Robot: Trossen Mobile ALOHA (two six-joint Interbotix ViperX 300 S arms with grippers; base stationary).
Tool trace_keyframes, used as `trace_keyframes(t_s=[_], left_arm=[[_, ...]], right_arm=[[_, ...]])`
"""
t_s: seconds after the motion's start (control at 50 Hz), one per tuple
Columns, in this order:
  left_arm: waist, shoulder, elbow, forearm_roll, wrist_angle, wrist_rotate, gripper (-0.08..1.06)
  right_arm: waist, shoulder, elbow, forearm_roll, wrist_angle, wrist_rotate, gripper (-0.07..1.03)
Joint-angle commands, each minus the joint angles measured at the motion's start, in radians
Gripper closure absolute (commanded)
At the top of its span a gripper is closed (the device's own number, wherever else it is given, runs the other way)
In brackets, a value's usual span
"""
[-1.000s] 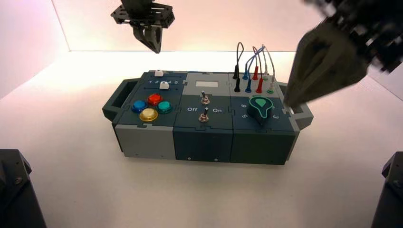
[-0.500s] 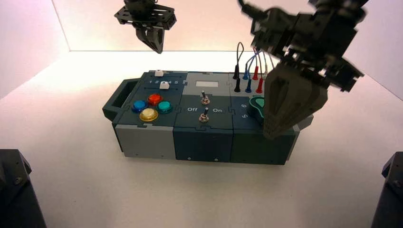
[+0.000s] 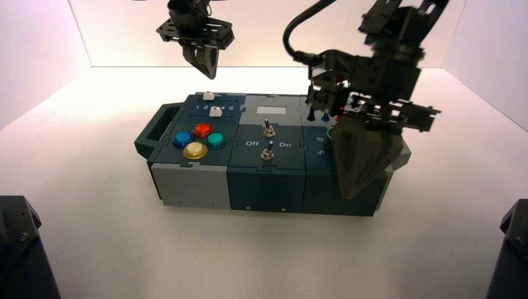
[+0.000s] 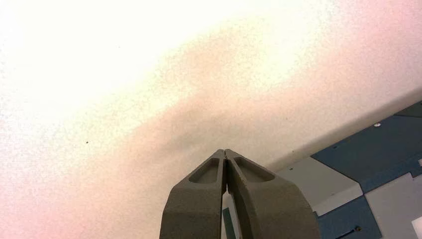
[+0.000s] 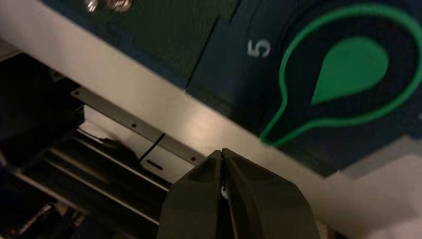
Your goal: Rotate the box counterclockwise.
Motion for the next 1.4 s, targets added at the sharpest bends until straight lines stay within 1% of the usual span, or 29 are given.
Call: trace_keyframes(t_s=[0.02,0.04,0.06,0.14,0.32,0.48,0.72,0.88,1.04,1.24,1.4], left_arm=[[-0.006,-0.021,-0.008,-0.011,0.002,0.008,1.01],[-0.008,-0.021,-0.006,-0.011,0.003,0.008,1.01],[-0.014,-0.023,-0.003,-0.011,0.003,0.012,1.01],[-0.023,-0.023,-0.002,-0.011,0.003,0.014,1.01],[-0.035,-0.014,-0.002,-0.012,0.012,0.014,1.01],[-0.037,-0.008,0.000,-0.012,0.015,0.015,1.01],[-0.038,0.015,0.002,-0.012,0.051,0.026,1.01],[-0.055,0.025,0.005,-0.014,0.083,0.031,1.01],[-0.069,0.023,0.014,-0.014,0.097,0.035,1.01],[-0.072,0.015,0.034,-0.014,0.115,0.038,1.01],[-0.072,-0.003,0.061,-0.014,0.123,0.048,1.01]], right_arm=[[0.005,0.020,-0.029,-0.017,-0.026,-0.006,0.98],[0.005,0.023,-0.031,-0.018,-0.029,-0.006,0.98],[0.005,0.034,-0.034,-0.031,-0.046,-0.006,0.98],[0.006,0.041,-0.035,-0.044,-0.078,-0.005,0.98],[0.005,0.052,-0.038,-0.063,-0.123,-0.003,0.98],[0.006,0.054,-0.037,-0.066,-0.133,-0.003,0.98],[0.005,0.046,-0.038,-0.069,-0.140,-0.003,0.98],[0.006,0.041,-0.035,-0.072,-0.144,-0.002,0.98],[0.006,0.040,-0.023,-0.077,-0.149,-0.002,0.98],[0.006,0.040,-0.003,-0.103,-0.161,0.025,0.98],[0.002,0.048,-0.008,-0.147,-0.161,0.061,0.98]])
